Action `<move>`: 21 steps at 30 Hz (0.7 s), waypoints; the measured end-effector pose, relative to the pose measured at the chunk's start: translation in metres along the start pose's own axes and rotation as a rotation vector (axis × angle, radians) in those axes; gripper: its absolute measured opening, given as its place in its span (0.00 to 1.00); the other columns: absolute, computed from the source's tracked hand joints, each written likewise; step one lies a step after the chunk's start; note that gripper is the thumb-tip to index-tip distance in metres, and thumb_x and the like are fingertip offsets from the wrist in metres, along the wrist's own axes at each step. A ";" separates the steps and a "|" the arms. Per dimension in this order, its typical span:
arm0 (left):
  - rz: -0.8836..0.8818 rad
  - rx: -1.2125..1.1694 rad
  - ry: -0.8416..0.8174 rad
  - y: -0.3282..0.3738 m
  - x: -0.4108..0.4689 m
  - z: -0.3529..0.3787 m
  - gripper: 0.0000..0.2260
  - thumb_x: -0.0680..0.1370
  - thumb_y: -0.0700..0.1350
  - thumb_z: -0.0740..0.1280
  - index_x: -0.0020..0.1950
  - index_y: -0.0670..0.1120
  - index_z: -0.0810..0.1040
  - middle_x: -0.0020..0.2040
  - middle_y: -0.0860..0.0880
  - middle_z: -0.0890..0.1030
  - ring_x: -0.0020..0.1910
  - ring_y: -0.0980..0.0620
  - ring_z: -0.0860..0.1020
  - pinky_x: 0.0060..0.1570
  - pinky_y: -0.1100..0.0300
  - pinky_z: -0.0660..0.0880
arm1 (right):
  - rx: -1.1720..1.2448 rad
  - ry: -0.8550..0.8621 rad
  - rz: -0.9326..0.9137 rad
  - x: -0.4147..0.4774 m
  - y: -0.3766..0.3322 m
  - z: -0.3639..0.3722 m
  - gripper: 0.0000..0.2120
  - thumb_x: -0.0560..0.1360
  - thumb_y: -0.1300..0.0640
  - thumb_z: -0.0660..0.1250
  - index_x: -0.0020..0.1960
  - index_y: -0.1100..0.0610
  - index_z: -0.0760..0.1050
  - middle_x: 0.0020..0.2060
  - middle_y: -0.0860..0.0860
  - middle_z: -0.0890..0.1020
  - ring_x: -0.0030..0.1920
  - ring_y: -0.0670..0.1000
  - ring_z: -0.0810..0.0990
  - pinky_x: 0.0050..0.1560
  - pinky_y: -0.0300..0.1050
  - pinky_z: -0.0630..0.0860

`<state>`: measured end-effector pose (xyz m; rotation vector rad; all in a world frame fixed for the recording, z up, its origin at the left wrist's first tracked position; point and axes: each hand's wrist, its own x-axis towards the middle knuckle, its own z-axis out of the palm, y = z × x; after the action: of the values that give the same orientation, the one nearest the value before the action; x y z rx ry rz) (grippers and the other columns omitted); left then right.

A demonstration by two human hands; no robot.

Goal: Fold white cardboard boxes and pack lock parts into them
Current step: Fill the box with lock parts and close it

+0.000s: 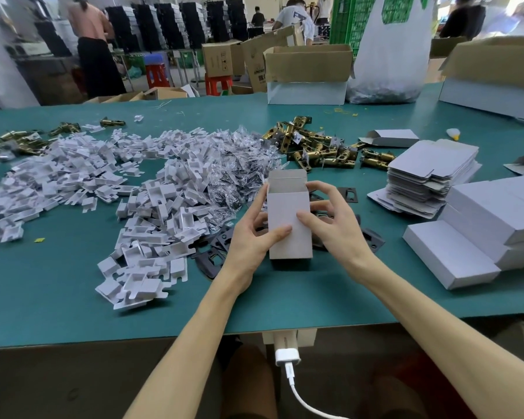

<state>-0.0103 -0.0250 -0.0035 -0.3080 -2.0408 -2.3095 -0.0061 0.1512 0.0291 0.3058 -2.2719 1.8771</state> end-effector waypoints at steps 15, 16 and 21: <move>-0.108 0.014 0.126 -0.002 0.001 0.000 0.09 0.83 0.42 0.69 0.59 0.38 0.83 0.58 0.32 0.83 0.51 0.43 0.79 0.56 0.42 0.75 | 0.192 0.051 0.122 -0.012 0.028 0.012 0.03 0.79 0.52 0.71 0.53 0.48 0.81 0.40 0.47 0.84 0.41 0.47 0.82 0.36 0.43 0.78; -0.108 0.015 0.113 -0.002 0.001 0.000 0.09 0.83 0.42 0.69 0.59 0.38 0.83 0.57 0.32 0.83 0.51 0.43 0.79 0.56 0.42 0.75 | 0.197 0.056 0.125 -0.012 0.029 0.012 0.02 0.80 0.52 0.71 0.51 0.48 0.81 0.41 0.48 0.84 0.41 0.47 0.81 0.36 0.43 0.77; -0.088 -0.015 0.055 0.000 -0.002 0.000 0.06 0.82 0.42 0.70 0.54 0.46 0.87 0.51 0.43 0.85 0.49 0.47 0.79 0.53 0.47 0.74 | 0.194 0.063 0.123 -0.012 0.030 0.011 0.04 0.80 0.52 0.70 0.49 0.51 0.81 0.47 0.53 0.84 0.45 0.48 0.80 0.40 0.43 0.75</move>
<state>-0.0084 -0.0248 -0.0036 -0.1570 -2.0519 -2.3564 -0.0022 0.1468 -0.0042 0.1328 -2.1163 2.1422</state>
